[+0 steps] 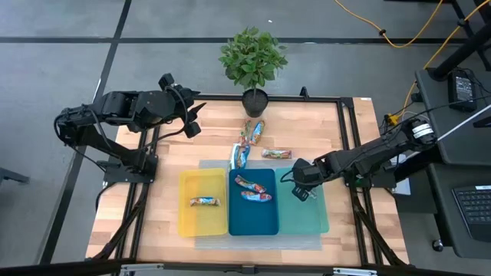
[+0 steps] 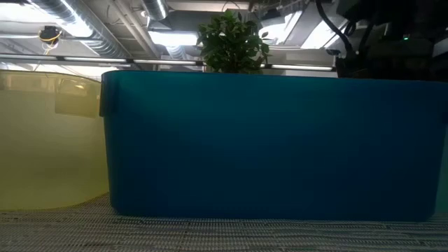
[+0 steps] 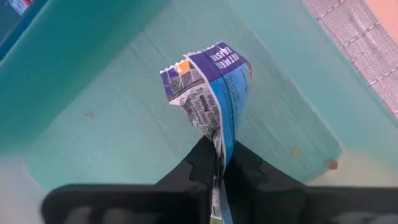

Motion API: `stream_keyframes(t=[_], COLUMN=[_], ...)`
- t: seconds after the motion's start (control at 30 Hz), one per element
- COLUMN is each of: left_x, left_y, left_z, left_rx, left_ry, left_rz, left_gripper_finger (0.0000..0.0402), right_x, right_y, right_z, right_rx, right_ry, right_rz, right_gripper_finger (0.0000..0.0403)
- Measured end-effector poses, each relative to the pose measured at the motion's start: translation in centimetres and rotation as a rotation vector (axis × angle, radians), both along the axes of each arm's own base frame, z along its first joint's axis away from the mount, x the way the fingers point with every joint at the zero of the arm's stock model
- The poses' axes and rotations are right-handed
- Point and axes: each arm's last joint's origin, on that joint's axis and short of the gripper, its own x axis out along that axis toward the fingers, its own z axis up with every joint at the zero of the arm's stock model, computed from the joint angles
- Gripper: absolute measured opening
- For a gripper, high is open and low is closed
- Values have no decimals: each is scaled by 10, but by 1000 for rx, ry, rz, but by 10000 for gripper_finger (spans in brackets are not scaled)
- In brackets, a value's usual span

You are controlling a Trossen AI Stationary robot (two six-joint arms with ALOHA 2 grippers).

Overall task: Pick and place Granola Bars by type
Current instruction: Put the blue granola bar into the light blue bin, then put the red granola bar into the blue bin

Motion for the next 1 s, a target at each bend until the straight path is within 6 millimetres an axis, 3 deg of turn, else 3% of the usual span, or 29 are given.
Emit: stream_keyframes(t=[0.4,0.63,0.8,1.0], left_x=[0,5,14,23], left_y=[0,0,0,0], left_z=[0,-2,-7,-12], left_rx=[-9,-13,-8,2], left_ry=[-14,-7,18,49], left_rz=[14,20,26,37], left_gripper_finger=[159,159,159,159], right_x=[7,23,27,31], right_y=[-14,-32,-59,-90], right_z=[6,47,76,105], right_rx=[-24,-121,-202,-270], right_ry=[-18,-75,-70,-111], right_rz=[89,301,422,448], right_gripper_finger=[111,116,113,118])
